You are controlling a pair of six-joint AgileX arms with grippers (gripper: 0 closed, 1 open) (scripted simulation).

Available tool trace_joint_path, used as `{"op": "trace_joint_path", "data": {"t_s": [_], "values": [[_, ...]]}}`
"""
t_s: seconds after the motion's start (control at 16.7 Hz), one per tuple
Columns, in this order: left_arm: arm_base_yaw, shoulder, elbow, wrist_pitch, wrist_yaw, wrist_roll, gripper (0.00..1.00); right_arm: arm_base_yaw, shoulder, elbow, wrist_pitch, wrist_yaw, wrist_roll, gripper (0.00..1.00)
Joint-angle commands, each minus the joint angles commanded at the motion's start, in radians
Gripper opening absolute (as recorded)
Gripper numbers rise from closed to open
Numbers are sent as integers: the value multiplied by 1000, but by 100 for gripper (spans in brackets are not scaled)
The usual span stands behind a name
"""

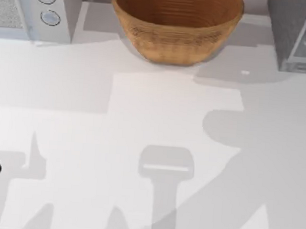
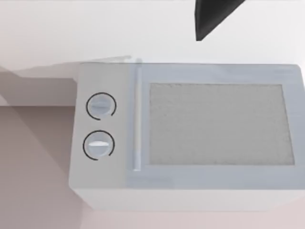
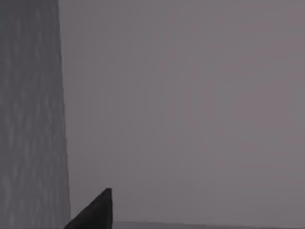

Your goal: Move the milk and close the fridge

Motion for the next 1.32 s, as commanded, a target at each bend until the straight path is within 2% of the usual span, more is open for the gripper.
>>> {"op": "trace_joint_path", "data": {"t_s": [0.48, 0.96, 1.32], "values": [[0, 0, 0, 0, 0, 0, 100, 52, -762, -289, -213, 54, -32, 100], [0, 0, 0, 0, 0, 0, 100, 112, -1584, -778, -603, 127, -30, 100], [0, 0, 0, 0, 0, 0, 100, 157, -1985, -1110, -879, 160, -6, 100]]}}
